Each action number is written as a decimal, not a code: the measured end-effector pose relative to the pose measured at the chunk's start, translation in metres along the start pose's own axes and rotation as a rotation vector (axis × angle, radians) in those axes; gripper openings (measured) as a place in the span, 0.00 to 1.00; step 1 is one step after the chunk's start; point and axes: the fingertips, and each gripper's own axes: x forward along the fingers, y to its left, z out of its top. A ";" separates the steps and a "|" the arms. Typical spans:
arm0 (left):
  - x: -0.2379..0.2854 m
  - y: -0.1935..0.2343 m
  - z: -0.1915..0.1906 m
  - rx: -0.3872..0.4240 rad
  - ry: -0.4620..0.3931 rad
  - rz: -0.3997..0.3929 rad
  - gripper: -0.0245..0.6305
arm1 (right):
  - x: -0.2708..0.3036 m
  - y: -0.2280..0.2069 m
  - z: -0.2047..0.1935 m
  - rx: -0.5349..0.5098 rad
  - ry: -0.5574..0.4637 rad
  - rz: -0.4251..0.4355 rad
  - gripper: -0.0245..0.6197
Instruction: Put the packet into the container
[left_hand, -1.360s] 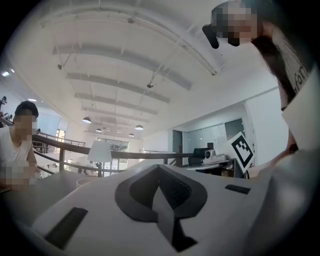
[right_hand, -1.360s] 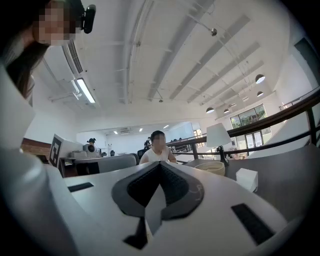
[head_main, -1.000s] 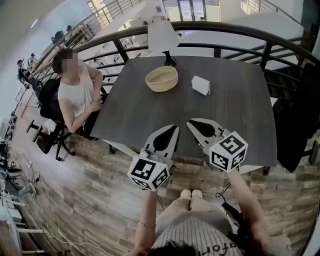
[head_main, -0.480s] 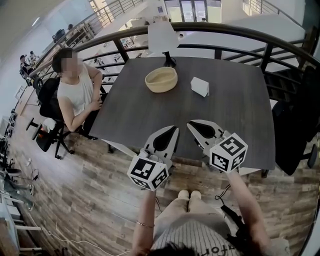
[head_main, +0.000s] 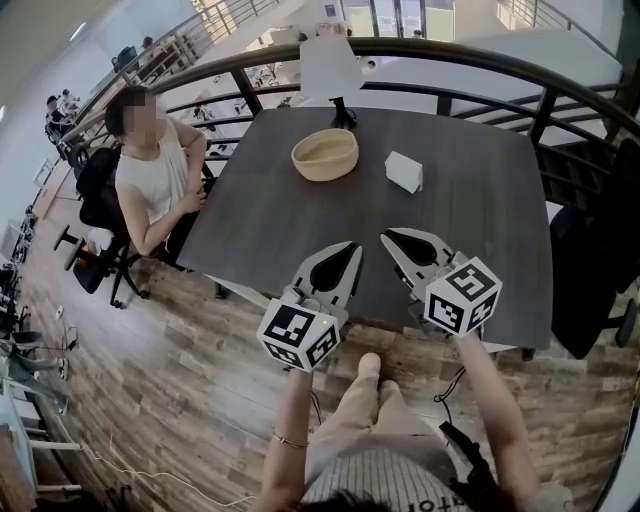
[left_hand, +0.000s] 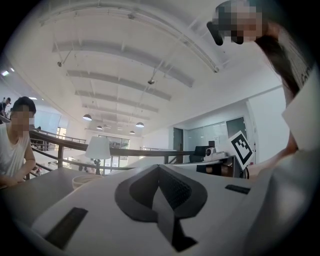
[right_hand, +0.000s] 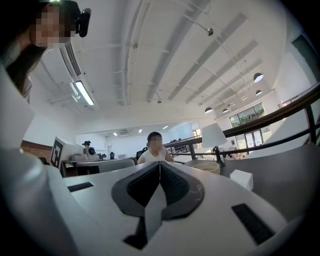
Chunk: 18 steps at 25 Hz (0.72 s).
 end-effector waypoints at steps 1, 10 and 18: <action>0.004 0.002 -0.003 -0.004 0.003 -0.003 0.05 | 0.002 -0.005 -0.001 0.004 0.000 -0.005 0.05; 0.049 0.039 -0.019 -0.028 0.025 -0.040 0.05 | 0.035 -0.055 -0.006 0.018 0.024 -0.048 0.05; 0.093 0.073 -0.027 -0.059 0.035 -0.081 0.05 | 0.067 -0.103 -0.008 0.026 0.048 -0.090 0.05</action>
